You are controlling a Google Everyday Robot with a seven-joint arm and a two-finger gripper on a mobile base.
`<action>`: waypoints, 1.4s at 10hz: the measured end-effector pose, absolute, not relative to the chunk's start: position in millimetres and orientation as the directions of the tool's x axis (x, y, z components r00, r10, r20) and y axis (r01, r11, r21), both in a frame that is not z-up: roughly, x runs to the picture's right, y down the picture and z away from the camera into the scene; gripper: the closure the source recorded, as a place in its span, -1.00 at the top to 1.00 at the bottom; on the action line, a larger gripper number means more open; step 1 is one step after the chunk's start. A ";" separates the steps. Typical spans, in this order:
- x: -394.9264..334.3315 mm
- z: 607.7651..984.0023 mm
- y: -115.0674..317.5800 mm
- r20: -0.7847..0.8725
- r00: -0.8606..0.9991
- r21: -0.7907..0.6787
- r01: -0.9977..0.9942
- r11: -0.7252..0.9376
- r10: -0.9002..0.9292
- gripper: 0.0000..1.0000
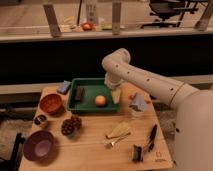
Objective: Place apple in table surface
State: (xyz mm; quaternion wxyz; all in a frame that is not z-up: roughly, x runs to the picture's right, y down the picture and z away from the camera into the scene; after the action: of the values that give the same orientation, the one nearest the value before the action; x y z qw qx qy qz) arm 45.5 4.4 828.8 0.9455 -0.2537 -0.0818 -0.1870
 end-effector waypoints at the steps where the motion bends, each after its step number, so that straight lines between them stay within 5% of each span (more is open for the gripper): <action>1: 46.0 832.6 4.1 0.256 0.917 -0.451 0.394 0.801 -0.307 0.60; 14: 16.1 878.2 5.4 0.356 0.897 -0.420 0.405 0.812 -0.263 0.60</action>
State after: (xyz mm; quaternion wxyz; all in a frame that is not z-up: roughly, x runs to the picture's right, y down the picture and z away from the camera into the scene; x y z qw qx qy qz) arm 16.1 5.4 878.2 0.9412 -0.2500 -0.1417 -0.1774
